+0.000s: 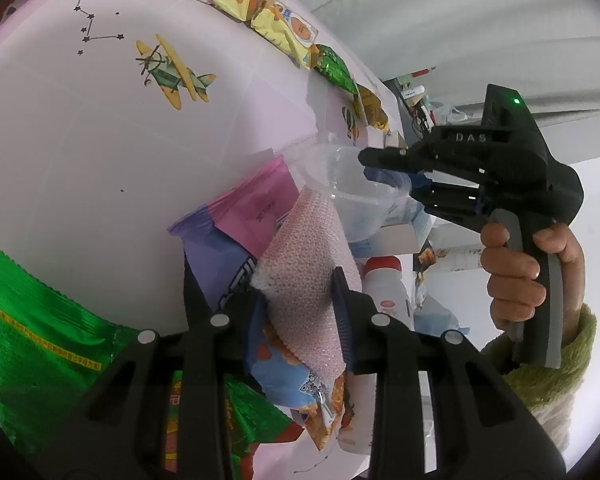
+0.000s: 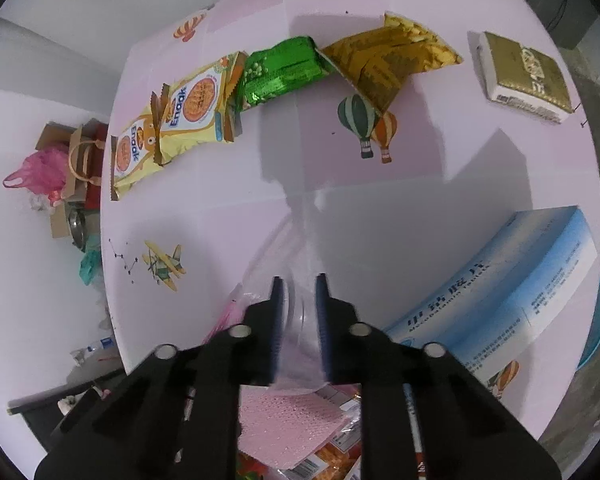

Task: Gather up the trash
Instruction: 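Grasp the clear plastic cup rim with the right tool, then carry pink pad and plastic cup to the wastebasket and open both tools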

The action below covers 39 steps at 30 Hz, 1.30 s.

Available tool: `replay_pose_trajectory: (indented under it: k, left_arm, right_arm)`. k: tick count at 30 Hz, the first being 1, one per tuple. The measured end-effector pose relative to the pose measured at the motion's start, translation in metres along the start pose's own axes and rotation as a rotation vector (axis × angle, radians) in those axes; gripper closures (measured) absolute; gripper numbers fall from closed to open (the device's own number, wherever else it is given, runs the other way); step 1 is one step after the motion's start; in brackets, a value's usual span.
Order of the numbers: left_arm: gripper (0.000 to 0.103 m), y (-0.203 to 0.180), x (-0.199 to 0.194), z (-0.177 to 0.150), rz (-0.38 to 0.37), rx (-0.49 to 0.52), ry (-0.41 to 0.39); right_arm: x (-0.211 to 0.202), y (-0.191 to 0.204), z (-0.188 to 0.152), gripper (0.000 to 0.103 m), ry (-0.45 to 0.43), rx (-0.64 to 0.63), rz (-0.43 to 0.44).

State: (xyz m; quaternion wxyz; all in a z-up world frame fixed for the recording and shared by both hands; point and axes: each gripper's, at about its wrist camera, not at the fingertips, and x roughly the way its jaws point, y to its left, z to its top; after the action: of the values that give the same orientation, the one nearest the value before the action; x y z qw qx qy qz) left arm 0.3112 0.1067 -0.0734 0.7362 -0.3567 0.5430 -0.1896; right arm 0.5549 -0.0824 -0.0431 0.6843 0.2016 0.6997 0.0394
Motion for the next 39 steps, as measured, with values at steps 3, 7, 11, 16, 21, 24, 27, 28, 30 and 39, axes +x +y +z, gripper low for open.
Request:
replay_pose_trajectory:
  k: [3, 7, 11, 16, 21, 24, 27, 28, 30, 39]
  left_arm:
    - [0.074, -0.004, -0.005, -0.001, -0.006, 0.030, -0.024]
    - [0.075, -0.015, -0.017, -0.003, -0.021, 0.084, -0.085]
    - [0.075, -0.027, -0.031, -0.004, -0.066, 0.115, -0.137]
    - [0.076, -0.044, -0.050, -0.012, -0.102, 0.153, -0.172]
    - [0.076, -0.075, -0.073, -0.031, -0.121, 0.247, -0.203]
    - [0.076, -0.093, -0.086, -0.049, -0.141, 0.300, -0.201]
    - [0.076, -0.110, -0.091, -0.068, -0.172, 0.336, -0.175]
    - [0.076, -0.118, -0.091, -0.077, -0.182, 0.359, -0.160]
    - [0.076, -0.131, -0.087, -0.092, -0.183, 0.401, -0.140]
    - [0.076, -0.174, -0.019, -0.156, -0.133, 0.481, 0.011]
  right_arm:
    - [-0.010, 0.000, -0.003, 0.093, -0.053, -0.020, 0.004]
    - [-0.025, -0.005, -0.010, 0.095, -0.132, -0.018, 0.035]
    - [-0.048, -0.012, -0.020, 0.095, -0.234, 0.004, 0.117]
    - [-0.086, -0.024, -0.042, 0.095, -0.345, 0.029, 0.228]
    - [-0.134, -0.046, -0.087, 0.095, -0.494, 0.049, 0.359]
    - [-0.157, -0.070, -0.125, 0.095, -0.582, 0.078, 0.415]
    - [-0.169, -0.099, -0.162, 0.095, -0.652, 0.130, 0.441]
    - [-0.171, -0.111, -0.178, 0.095, -0.677, 0.153, 0.444]
    - [-0.173, -0.138, -0.208, 0.095, -0.717, 0.205, 0.467]
    - [-0.165, -0.251, -0.304, 0.095, -0.829, 0.411, 0.506]
